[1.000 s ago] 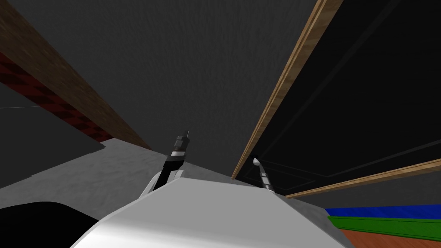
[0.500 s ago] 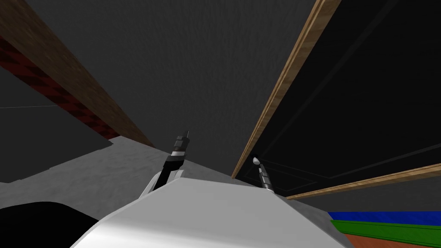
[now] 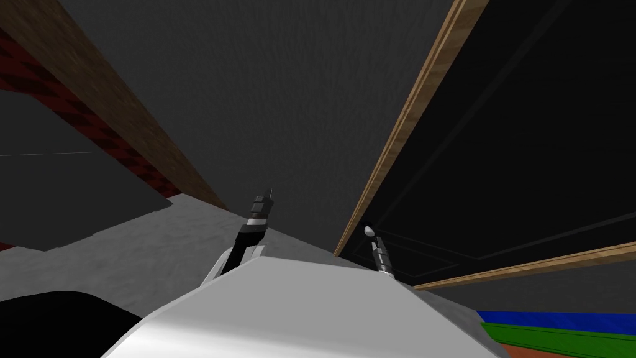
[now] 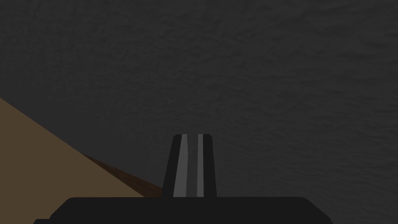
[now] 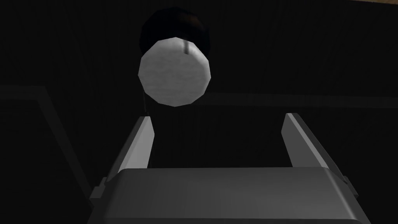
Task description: Pull the door open
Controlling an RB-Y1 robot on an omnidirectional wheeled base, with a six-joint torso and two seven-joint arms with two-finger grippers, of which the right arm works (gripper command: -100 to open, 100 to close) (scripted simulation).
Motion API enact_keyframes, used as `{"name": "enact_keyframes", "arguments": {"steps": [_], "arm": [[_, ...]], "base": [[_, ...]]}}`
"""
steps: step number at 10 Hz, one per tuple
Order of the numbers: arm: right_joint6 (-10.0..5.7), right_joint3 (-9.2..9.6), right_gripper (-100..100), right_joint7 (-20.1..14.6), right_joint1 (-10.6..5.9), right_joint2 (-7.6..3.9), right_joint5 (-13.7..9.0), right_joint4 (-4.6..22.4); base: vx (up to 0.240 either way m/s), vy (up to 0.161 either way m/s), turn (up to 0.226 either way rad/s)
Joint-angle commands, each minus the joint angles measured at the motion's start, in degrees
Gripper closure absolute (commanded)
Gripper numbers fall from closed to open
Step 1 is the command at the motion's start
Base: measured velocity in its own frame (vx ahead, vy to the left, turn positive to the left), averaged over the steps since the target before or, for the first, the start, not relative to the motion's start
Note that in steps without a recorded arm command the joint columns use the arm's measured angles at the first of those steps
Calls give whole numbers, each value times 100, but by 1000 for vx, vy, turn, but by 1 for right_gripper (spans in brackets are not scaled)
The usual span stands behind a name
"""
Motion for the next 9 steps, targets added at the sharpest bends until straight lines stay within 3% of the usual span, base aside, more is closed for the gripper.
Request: {"name": "enact_keyframes", "arguments": {"steps": [1, 2, 3, 5, 6, 9], "arm": [[20, 39, -100, -225, 6, 2, -85, -22], [52, 104, -100, -423, 17, 6, -223, -64], [52, 104, -100, -465, 17, 6, -223, -64], [115, 233, -100, -840, 38, 14, -500, -149], [115, 233, -100, -944, 38, 14, -500, -149], [177, 361, -100, -1412, 60, 22, -775, -233]], "base": [[-43, -17, 30], [-38, -8, 53], [-29, -11, 28], [-49, -20, 70], [-42, -16, 36], [-32, -10, 47]]}}
